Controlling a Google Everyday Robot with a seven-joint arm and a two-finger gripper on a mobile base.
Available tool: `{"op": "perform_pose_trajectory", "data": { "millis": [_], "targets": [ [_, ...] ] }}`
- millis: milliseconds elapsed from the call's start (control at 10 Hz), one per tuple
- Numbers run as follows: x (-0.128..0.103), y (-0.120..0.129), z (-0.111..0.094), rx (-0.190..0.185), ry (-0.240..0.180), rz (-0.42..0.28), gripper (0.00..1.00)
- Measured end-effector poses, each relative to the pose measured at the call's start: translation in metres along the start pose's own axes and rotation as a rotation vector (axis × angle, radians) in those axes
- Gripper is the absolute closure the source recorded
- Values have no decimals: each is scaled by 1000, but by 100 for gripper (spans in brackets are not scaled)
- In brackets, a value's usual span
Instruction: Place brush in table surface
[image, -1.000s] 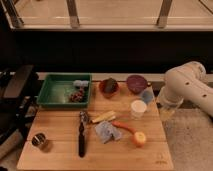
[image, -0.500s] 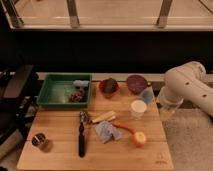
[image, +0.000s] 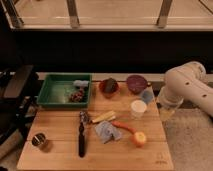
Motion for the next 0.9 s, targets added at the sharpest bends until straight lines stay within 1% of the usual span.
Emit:
{"op": "perform_pose_trajectory", "data": {
  "millis": [700,900],
  "targets": [
    [0,0,0,0,0,0,35],
    [1,-2,-1,-2,-7,11,35]
  ]
}}
